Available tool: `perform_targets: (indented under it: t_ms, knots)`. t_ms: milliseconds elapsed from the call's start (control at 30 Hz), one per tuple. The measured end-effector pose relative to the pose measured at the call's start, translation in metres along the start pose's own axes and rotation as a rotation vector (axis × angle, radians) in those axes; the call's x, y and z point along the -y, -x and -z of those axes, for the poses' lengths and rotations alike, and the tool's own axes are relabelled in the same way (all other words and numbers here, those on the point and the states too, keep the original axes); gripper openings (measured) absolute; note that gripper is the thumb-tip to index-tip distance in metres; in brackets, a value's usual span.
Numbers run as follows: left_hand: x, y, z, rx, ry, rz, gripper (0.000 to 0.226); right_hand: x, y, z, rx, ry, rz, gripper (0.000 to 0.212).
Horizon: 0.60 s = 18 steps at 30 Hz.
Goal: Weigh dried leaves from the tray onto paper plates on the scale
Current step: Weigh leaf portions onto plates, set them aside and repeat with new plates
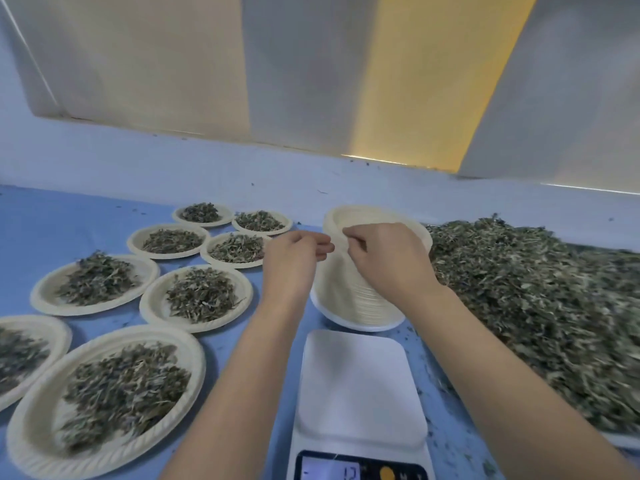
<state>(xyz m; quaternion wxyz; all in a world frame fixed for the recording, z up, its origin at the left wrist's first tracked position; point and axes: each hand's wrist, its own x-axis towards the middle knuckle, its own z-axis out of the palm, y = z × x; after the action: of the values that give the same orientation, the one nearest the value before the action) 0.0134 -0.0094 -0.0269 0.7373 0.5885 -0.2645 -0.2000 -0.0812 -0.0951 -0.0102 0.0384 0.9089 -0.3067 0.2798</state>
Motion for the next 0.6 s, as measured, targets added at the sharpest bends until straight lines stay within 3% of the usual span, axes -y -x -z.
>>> perform_targets:
  t_ms: [367, 500, 600]
  knots:
    - [0.0019, 0.0045, 0.0007, 0.002, -0.037, 0.048, 0.029, 0.0017, -0.0044, 0.0062, 0.091, -0.037, -0.007, 0.029]
    - [0.0013, 0.0060, -0.0018, 0.005, -0.027, 0.058, 0.028, 0.0045, -0.0040, 0.0030, 0.076, 0.001, -0.012, 0.021]
    - [0.0002, 0.0064, -0.0047, -0.014, -0.056, 0.040, 0.026, 0.0025, -0.0056, 0.0000, 0.022, 0.012, 0.028, 0.027]
